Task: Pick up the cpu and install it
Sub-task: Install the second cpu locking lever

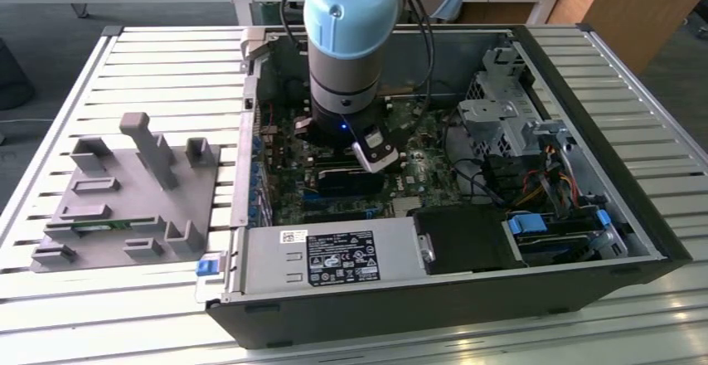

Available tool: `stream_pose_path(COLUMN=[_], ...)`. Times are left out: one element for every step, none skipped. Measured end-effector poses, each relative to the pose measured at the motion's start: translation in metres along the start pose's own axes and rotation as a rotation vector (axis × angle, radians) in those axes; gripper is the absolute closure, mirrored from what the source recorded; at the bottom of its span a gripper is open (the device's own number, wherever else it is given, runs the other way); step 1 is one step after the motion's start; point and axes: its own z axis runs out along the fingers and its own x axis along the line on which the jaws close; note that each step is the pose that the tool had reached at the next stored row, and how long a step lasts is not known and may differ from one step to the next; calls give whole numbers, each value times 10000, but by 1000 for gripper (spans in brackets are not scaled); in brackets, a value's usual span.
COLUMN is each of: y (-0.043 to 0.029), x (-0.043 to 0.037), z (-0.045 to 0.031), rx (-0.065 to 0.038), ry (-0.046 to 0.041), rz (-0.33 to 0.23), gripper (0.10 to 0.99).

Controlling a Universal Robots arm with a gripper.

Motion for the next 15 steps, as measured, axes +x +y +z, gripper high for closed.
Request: stream_pose_path(y=[0, -1, -1, -1, -2, -2, -3, -4, -4, -4, -5, -7, -8, -9, -10], x=[0, 0, 0, 0, 0, 0, 0, 0, 0, 1, 2, 4, 6, 9, 11], z=[2, 4, 5, 7, 9, 11, 12, 14, 15, 17, 19, 25, 30, 35, 39], rx=[-11, -26, -47, -70, -89, -105, -118, -134, -151, -164, -173, -184, -190, -192, -198], ry=[0, 0, 0, 0, 0, -1, 1, 1, 2, 2, 3, 3, 2, 1, 2], rz=[0, 0, 0, 0, 0, 0, 0, 0, 0, -1, 0, -1, 1, 2, 0], gripper=[976, 976, 976, 976, 976, 976, 976, 976, 976, 976, 976, 976, 976, 976, 976])
